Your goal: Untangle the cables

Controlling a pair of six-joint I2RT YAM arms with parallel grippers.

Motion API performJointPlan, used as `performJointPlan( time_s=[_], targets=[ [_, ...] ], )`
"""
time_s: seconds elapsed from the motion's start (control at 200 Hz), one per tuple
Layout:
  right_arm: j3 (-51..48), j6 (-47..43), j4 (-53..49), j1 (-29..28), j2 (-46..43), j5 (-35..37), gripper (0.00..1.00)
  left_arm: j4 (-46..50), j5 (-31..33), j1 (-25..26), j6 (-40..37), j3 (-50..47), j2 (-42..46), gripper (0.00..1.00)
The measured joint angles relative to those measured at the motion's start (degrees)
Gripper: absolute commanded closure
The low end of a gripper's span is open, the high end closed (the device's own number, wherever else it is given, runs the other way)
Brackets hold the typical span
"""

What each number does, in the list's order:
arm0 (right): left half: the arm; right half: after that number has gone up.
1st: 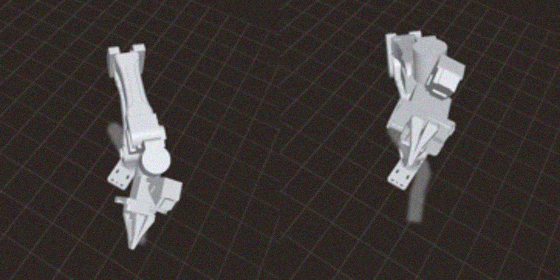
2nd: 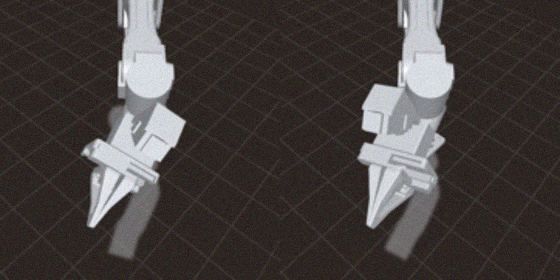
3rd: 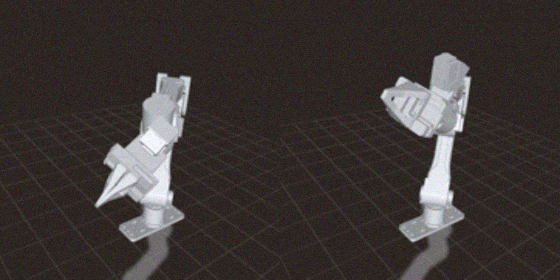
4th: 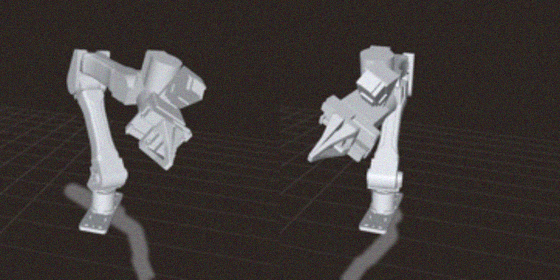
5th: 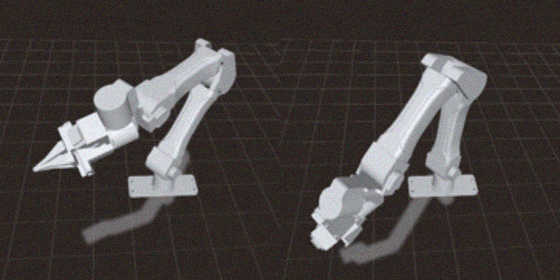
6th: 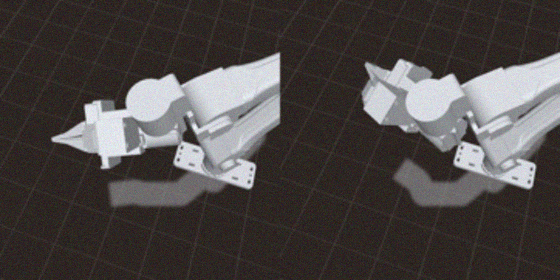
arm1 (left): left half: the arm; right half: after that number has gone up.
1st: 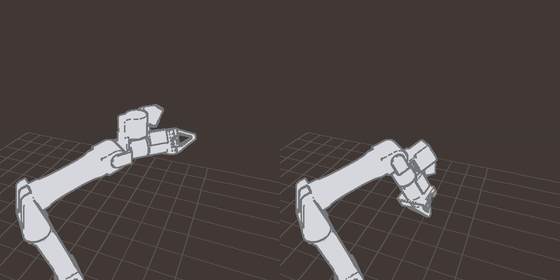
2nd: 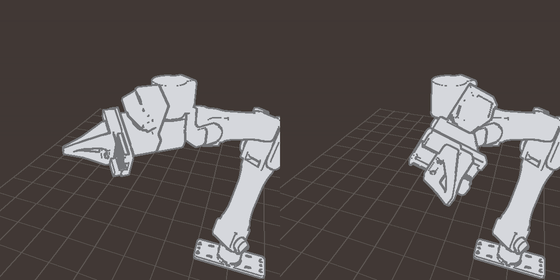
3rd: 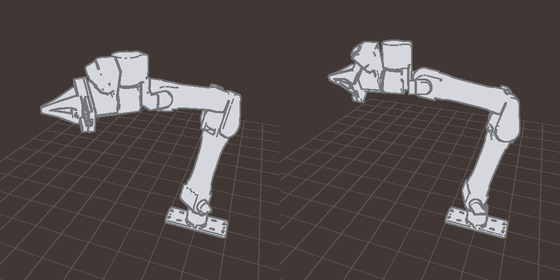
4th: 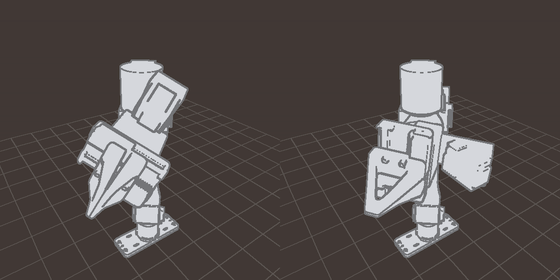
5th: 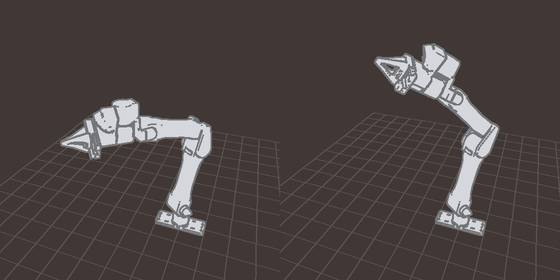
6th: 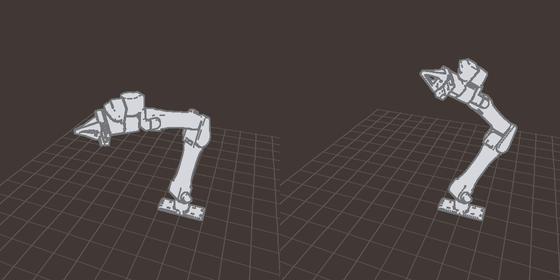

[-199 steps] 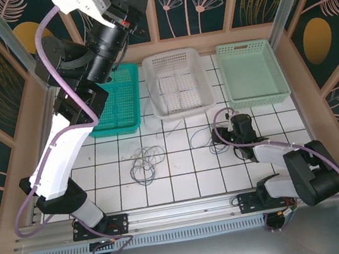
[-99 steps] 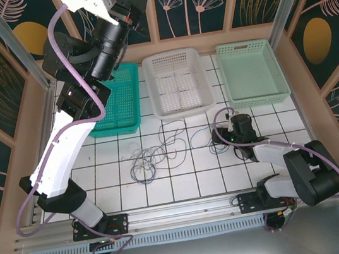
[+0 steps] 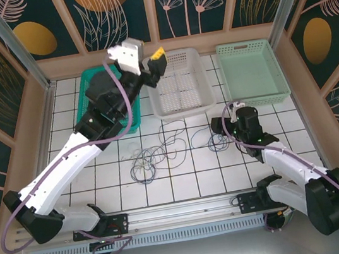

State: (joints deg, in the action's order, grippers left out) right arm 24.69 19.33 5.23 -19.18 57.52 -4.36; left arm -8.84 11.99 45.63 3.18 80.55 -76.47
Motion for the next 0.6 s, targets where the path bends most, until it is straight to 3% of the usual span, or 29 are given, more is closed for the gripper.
performJointPlan(
  time_s=[0.205,0.43,0.6],
  targets=[
    [6.6,-1.9,-4.8,-5.6,3.1,-2.0,0.34,0.0,5.3,-0.9,5.6,-12.7,3.0,0.17],
    [15.7,-2.4,-10.3,-17.1,17.2,-3.7,0.40,0.0,7.7,-4.2,11.4,-19.6,4.6,0.08],
    [18.4,-2.2,-12.9,-21.2,26.3,-4.7,0.45,0.1,8.0,-7.0,15.2,-25.5,5.2,0.04]
  ],
)
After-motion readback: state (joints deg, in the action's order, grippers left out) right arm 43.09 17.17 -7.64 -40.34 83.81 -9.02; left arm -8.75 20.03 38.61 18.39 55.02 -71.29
